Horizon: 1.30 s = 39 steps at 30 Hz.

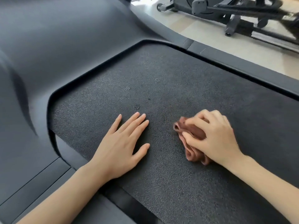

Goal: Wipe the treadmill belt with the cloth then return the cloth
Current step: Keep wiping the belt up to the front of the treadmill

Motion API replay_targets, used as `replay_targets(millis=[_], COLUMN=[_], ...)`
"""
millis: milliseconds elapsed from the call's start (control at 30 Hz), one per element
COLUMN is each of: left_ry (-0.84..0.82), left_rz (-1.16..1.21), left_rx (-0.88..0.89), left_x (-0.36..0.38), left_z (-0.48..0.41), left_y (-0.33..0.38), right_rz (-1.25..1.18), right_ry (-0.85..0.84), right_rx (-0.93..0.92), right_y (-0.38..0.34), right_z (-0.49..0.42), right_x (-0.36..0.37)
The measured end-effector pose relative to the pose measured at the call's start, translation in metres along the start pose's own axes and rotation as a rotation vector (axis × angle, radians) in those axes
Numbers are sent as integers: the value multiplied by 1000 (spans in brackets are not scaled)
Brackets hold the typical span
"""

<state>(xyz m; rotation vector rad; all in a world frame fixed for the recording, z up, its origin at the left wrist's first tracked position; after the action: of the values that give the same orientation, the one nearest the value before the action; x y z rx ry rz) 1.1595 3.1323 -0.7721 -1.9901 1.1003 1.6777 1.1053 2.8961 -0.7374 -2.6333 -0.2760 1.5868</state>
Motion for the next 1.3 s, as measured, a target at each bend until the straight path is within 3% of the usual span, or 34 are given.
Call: replay_targets(millis=[133,300,433,600,767,1000,1133,1300], left_ry=[-5,-19,-40,-45,-39,-29,-30,-21], left_rz=[-2,-12,-27,-27,-26,-30,-28,-52], left_rx=[8,19,25,19,18,21,24,30], left_x=[1,1,0,-2,-1,0,1,1], left_z=[0,0,-1,-1,0,0,0,0], left_y=[0,1,0,1,0,0,0,1], right_rz=[-32,-35,61,195,42,-69,-60,79], right_ry=[-24,48,100,-24,86,11,38,58], right_rx=[-38,-40,182,410,169,-100,-82,109], right_y=[31,31,55,70,45,27,24,19], right_z=[34,9,-67,-122,-61,45,12,-88], right_x=[-25,-7,29,58,29,-29,-10,50])
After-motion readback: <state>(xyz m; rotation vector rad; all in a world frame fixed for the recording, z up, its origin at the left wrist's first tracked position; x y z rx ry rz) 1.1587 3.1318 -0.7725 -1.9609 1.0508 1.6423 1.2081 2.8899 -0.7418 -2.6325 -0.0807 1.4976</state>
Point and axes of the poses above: each hand's wrist, its own z-axis away from the middle knuckle, its own x-axis out of the palm, y = z × x, the point moved 3 cm from there along -z, towards the middle knuckle, and after that the axes turned 3 degrees about y, right-handed, at the moved point
